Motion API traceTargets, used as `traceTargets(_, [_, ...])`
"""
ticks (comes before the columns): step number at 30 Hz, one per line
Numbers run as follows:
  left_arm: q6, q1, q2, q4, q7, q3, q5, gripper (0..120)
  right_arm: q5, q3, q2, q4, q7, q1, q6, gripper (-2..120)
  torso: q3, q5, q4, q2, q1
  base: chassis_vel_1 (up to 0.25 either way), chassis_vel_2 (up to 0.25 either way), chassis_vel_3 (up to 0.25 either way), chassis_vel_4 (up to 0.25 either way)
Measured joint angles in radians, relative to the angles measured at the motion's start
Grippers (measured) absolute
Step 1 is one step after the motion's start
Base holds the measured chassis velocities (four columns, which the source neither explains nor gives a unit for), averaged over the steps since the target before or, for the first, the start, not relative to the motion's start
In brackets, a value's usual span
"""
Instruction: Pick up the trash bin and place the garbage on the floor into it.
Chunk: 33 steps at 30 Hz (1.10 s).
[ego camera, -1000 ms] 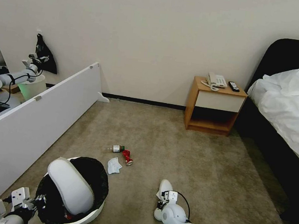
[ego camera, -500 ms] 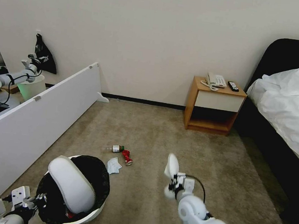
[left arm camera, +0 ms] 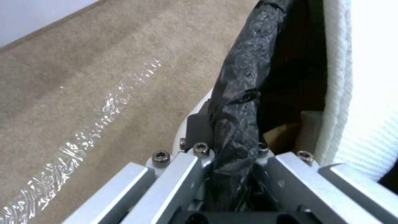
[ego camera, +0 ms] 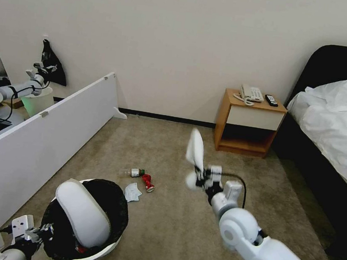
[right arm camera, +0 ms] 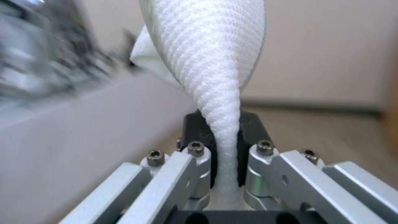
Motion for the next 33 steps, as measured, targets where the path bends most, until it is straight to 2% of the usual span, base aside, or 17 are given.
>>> traceTargets(2, [0.000, 0.001, 0.001, -0.005, -0.002, 0.011, 0.002, 2, 0.000, -0.043, -0.010, 0.035, -0.072, 0.072, 0.082, 6, 0.000, -0.0001, 0.0000, 0.000, 0.000, 0.000, 0.000, 0.000, 0.000])
traceTargets(7, [0.000, 0.002, 0.004, -0.006, -0.003, 0.021, 0.005, 2, -0.001, -0.093, -0.009, 0.046, -0.127, 0.133, 0.143, 6, 0.000, 0.0000, -0.0001, 0.000, 0.000, 0.000, 0.000, 0.000, 0.000])
traceTargets(8, [0.000, 0.001, 0.005, -0.006, -0.004, 0.026, 0.006, 2, -0.004, -0.149, 0.001, 0.046, -0.172, 0.191, 0.192, 6, 0.000, -0.0001, -0.0001, 0.000, 0.000, 0.000, 0.000, 0.000, 0.000])
traceTargets(13, [0.000, -0.004, 0.009, -0.007, -0.006, 0.035, 0.008, 2, -0.012, -0.286, 0.047, 0.018, -0.259, 0.332, 0.281, 6, 0.000, -0.0001, 0.0000, 0.000, 0.000, 0.000, 0.000, 0.000, 0.000])
traceTargets(17, [0.000, -0.006, 0.011, -0.007, -0.006, 0.036, 0.008, 2, -0.012, -0.340, 0.066, 0.005, -0.281, 0.385, 0.309, 6, 0.000, -0.0001, 0.0001, 0.000, 0.000, 0.000, 0.000, 0.000, 0.000])
traceTargets(19, [0.000, -0.010, 0.013, -0.006, -0.006, 0.037, 0.008, 2, -0.014, -0.431, 0.096, -0.019, -0.308, 0.451, 0.337, 6, 0.000, -0.0002, 0.0001, 0.000, 0.000, 0.000, 0.000, 0.000, 0.000])
traceTargets(22, [0.000, -0.011, 0.014, -0.007, -0.007, 0.037, 0.008, 2, -0.017, -0.489, 0.114, -0.032, -0.319, 0.473, 0.344, 6, 0.000, -0.0001, 0.0000, 0.000, 0.000, 0.000, 0.000, 0.000, 0.000])
traceTargets(33, [0.000, -0.012, 0.022, -0.011, -0.007, 0.030, 0.001, 2, -0.077, -0.642, 0.141, -0.075, -0.325, 0.468, 0.364, 6, 0.000, 0.0000, -0.0001, 0.000, 0.000, 0.000, 0.000, 0.000, 0.000])
